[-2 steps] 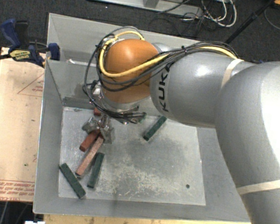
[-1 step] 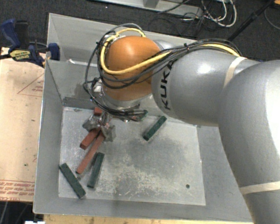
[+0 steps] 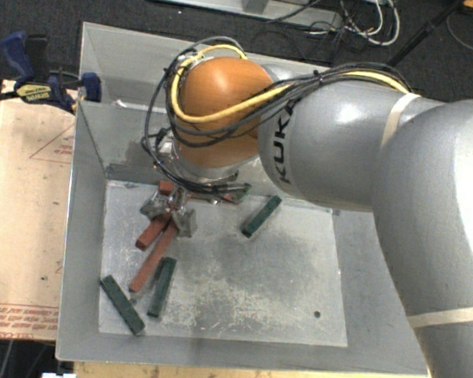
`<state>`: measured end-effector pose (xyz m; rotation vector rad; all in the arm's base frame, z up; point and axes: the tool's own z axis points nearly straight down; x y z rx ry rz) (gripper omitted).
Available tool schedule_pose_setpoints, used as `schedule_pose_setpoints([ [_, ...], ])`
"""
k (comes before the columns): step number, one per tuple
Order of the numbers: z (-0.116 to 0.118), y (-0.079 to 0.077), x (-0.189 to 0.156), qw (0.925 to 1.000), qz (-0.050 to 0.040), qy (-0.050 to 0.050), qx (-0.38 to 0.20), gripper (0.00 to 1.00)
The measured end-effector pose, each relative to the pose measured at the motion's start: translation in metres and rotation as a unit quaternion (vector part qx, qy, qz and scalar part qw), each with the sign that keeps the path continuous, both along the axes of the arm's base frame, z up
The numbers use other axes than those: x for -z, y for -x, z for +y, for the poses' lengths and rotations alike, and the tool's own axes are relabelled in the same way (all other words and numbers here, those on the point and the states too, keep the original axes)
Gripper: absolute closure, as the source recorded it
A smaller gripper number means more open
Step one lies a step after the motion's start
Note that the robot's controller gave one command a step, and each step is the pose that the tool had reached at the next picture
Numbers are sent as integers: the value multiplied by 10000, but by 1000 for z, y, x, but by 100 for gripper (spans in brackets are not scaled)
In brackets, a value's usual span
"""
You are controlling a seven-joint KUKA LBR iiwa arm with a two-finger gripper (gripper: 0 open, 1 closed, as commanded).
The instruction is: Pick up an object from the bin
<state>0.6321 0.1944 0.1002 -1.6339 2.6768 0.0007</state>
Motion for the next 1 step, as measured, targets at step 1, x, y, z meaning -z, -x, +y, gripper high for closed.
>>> schedule_pose_setpoints([
  [1,0,1,-7,10000,21,6,3,100],
])
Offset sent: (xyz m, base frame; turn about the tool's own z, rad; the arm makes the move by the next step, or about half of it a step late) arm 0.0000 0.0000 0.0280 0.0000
